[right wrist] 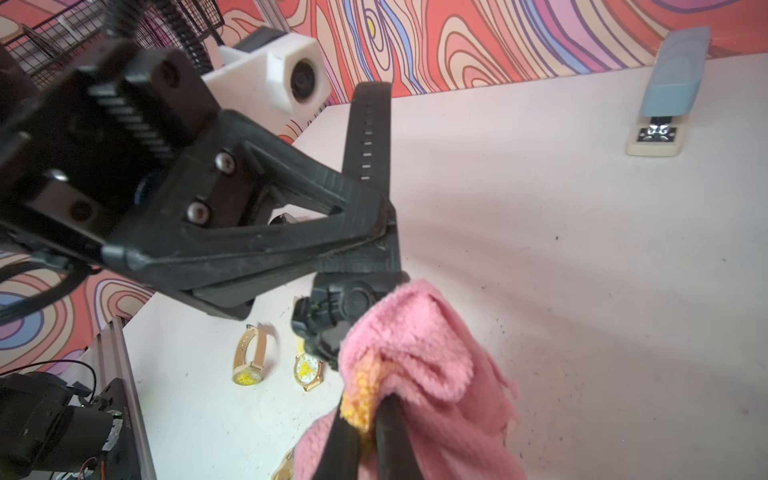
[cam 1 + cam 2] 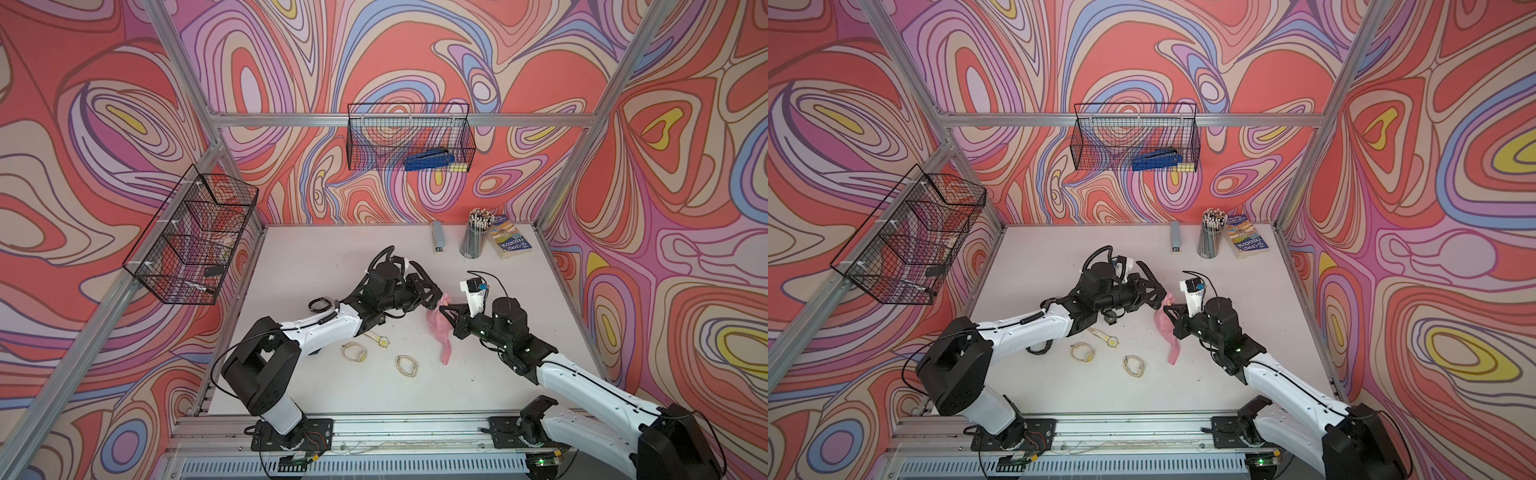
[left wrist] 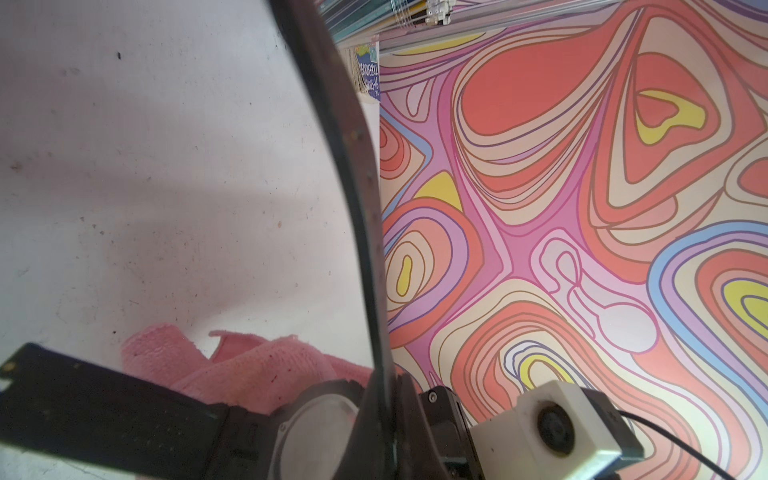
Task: Wipe the watch dial
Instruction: Wipe the dirt from the watch dial.
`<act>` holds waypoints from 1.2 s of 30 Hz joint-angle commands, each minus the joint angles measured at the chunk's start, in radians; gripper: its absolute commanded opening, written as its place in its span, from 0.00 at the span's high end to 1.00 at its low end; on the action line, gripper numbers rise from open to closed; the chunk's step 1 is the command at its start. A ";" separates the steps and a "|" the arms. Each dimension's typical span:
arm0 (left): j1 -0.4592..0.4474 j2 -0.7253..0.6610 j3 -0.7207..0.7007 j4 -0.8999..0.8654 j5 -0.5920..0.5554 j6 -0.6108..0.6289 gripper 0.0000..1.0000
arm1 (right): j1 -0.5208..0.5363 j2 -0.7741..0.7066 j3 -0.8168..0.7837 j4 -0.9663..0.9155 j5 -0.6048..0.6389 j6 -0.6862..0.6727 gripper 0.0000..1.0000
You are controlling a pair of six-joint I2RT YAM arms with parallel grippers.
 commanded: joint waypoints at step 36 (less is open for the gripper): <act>-0.053 0.074 0.057 0.042 0.048 -0.050 1.00 | 0.111 0.004 0.092 0.190 0.079 0.037 1.00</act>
